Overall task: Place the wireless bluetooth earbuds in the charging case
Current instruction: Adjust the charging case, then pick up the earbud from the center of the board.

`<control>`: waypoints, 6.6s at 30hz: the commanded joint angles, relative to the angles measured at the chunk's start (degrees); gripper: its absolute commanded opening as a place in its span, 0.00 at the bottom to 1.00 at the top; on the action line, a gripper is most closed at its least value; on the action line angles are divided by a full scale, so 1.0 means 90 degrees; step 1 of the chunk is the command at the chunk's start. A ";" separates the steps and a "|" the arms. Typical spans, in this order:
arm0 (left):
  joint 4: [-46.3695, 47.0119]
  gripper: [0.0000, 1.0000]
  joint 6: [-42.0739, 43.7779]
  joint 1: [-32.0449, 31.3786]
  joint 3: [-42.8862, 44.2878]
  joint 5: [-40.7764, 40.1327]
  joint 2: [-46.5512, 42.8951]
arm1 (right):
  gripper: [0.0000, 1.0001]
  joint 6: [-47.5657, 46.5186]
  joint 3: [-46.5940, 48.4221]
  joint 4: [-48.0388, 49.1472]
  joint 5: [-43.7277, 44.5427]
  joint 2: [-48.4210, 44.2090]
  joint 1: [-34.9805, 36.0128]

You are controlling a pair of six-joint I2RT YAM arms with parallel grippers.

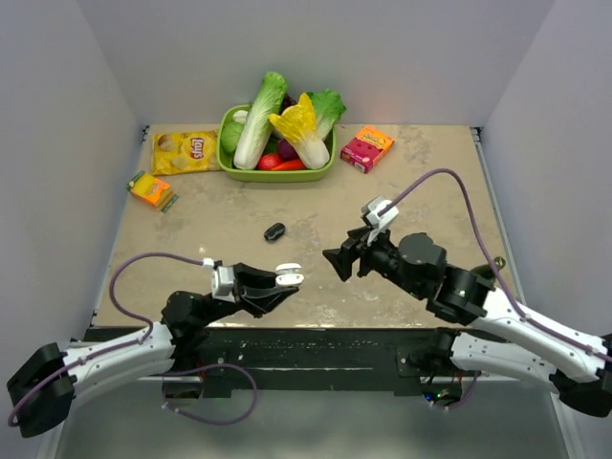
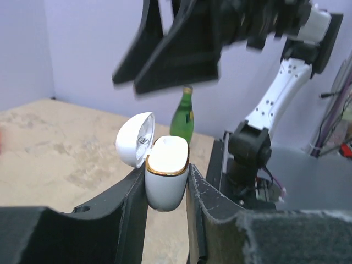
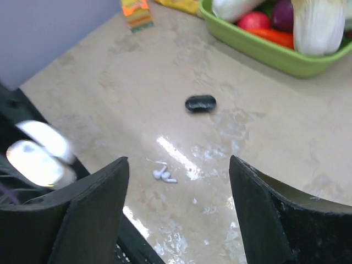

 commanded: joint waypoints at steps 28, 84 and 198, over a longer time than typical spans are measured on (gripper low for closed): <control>-0.1306 0.00 -0.0093 -0.0052 -0.0927 -0.0406 -0.2282 | 0.00 0.0879 -0.0653 0.3237 -0.2647 0.5291 -0.0166; -0.1257 0.00 -0.0132 -0.0111 -0.0869 -0.0289 -0.1852 | 0.00 0.1338 -0.1386 0.3413 -0.2149 0.5232 -0.1231; -0.1062 0.00 -0.0327 -0.0170 -0.1142 -0.0376 -0.2262 | 0.47 0.2959 0.3292 -0.2612 -0.0343 0.7704 -0.0772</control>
